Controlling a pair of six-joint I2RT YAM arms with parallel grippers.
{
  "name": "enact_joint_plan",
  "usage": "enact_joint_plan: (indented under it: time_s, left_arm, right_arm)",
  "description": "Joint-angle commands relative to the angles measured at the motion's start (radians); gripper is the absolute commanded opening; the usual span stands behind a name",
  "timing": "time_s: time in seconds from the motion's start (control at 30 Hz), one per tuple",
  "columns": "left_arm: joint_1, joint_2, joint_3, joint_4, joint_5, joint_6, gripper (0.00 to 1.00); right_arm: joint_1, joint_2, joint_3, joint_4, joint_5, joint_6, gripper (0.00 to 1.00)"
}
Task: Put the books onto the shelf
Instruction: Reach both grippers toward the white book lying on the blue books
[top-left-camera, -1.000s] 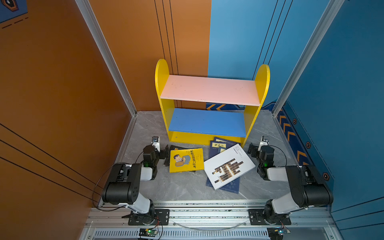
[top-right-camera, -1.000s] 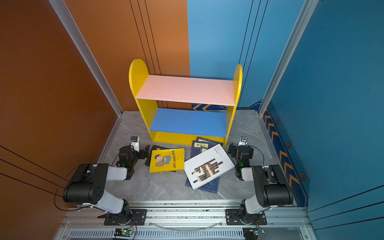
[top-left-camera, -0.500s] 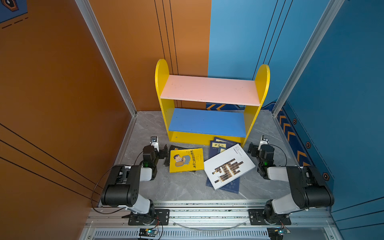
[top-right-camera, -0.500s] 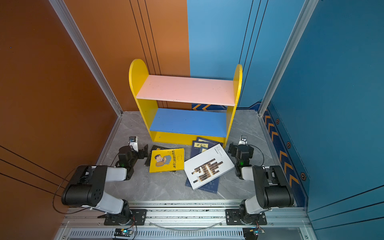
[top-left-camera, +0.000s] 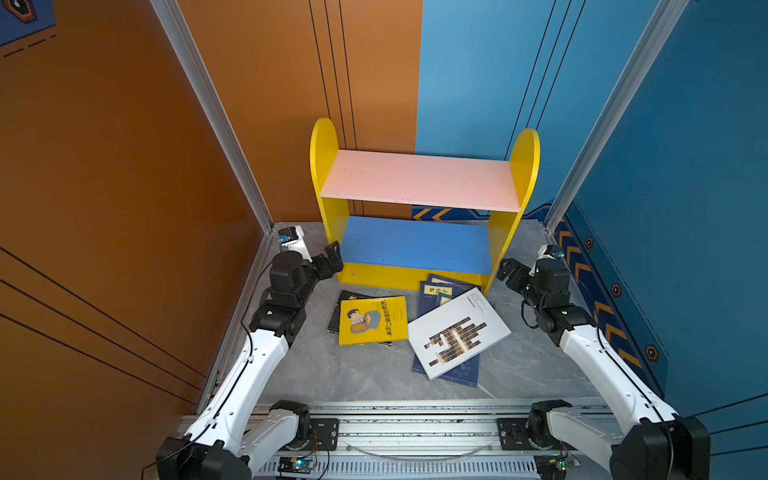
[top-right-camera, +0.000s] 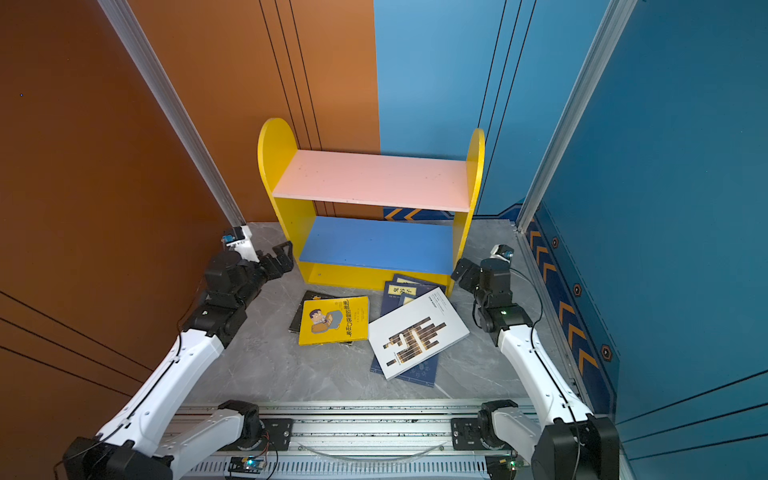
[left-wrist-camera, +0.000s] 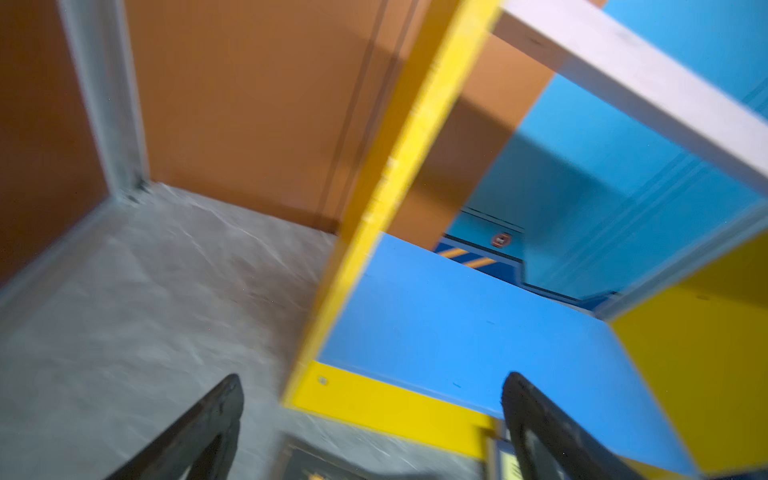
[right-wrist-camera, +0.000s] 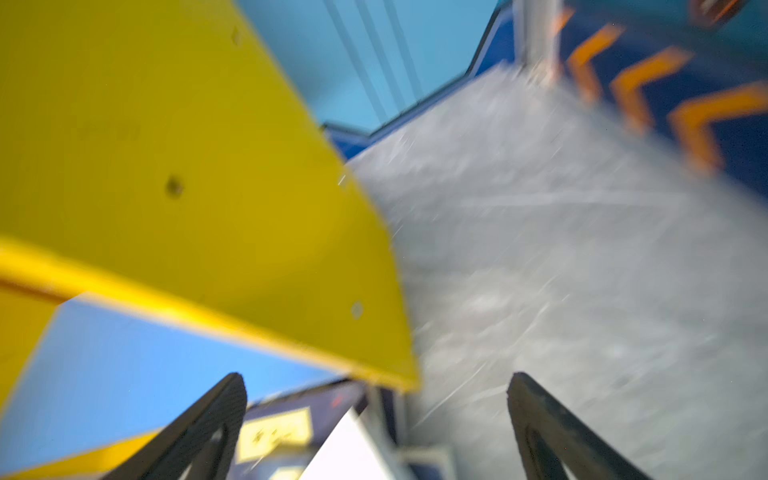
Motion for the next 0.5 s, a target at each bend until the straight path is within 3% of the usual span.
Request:
enact_joint_plan:
  time_s: [0.0,0.13,0.23,0.3,0.4,0.47]
  left_arm:
    - [-0.154,0.021,0.012,-0.228,-0.046,-0.364,0.98]
    - [-0.378,0.083,0.016,-0.222,-0.137,-0.523,0.98]
    - [-0.467,0.129,0.080,-0.269,-0.192,-0.457,0.98]
    - [-0.472,0.133,0.099,-0.261,-0.183,-0.438,0.98]
    - [-0.441,0.104,0.034,-0.065,-0.059,-0.400,0.98]
    - [-0.384,0.093,0.035,-0.110,0.026,-0.431,0.98]
  right_arm:
    - [0.131,-0.011,0.016,-0.158,-0.160,0.303,1.00]
    - [0.282,0.007,0.171,-0.329,-0.038,0.149,1.00]
    - [0.344,0.009,0.156,-0.261,-0.074,0.134,1.00]
    - [0.348,0.006,0.139,-0.196,-0.130,0.147,1.00]
    - [0.374,0.003,0.130,-0.231,-0.119,0.223,1.00]
    - [0.387,0.008,0.086,-0.132,-0.167,0.260,1.00]
